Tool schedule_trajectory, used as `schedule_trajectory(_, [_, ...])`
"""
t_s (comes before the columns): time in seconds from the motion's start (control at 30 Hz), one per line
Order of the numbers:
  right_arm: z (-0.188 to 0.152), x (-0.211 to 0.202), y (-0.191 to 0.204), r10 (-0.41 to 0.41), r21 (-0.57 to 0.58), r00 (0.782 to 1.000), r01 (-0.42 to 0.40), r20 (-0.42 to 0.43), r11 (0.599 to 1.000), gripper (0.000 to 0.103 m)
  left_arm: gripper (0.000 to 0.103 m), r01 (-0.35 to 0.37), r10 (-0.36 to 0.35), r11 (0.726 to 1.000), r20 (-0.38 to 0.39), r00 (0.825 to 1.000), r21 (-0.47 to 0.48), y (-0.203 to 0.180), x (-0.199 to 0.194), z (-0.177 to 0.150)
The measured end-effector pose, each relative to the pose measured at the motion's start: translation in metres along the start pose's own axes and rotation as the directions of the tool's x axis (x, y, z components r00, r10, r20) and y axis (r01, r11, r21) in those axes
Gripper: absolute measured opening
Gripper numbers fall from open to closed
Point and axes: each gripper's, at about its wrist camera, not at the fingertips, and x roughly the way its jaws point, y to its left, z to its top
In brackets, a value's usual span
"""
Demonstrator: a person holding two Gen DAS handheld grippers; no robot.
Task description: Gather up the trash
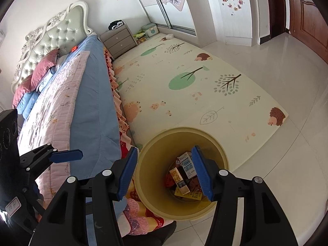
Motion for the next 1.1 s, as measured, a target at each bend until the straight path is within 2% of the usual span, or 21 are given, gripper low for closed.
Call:
schedule_trajectory(0.2, [0.001,-0.013,0.051,0.056,-0.076,0.998,-0.054,0.029,0.996,0.055,0.097,-0.049,0.046,0.999,0.103,0.994,0.020,0.010,-0.049,-0.029])
schedule_trajectory(0.37, [-0.003,-0.014,0.109,0.123,-0.165,0.992,-0.116,0.035,0.979,0.055,0.097,-0.126,0.123,0.992,0.189,0.974,0.003,0.030,-0.090,-0.058])
schedule_trajectory(0.53, [-0.015,-0.003,0.174,0.193,-0.262,0.981,-0.186,0.000,0.947,0.055,0.097,-0.177,0.187,0.982,0.224,0.957,-0.063,0.062,-0.122,-0.099])
schedule_trajectory(0.67, [-0.027,0.013,0.231,0.246,-0.343,0.968,-0.249,-0.053,0.906,0.055,0.097,-0.217,0.244,0.967,0.235,0.941,-0.136,0.089,-0.148,-0.135])
schedule_trajectory(0.83, [-0.037,0.033,0.299,0.304,-0.425,0.946,-0.321,-0.110,0.846,0.055,0.097,-0.281,0.343,0.928,0.260,0.903,-0.246,0.124,-0.188,-0.172])
schedule_trajectory(0.9, [-0.039,0.035,0.323,0.323,-0.459,0.941,-0.333,-0.104,0.824,0.055,0.097,-0.310,0.391,0.903,0.269,0.880,-0.298,0.138,-0.204,-0.186])
schedule_trajectory(1.1, [-0.056,0.045,0.396,0.383,-0.546,0.911,-0.401,-0.154,0.735,0.055,0.097,-0.348,0.484,0.837,0.274,0.831,-0.422,0.178,-0.243,-0.228])
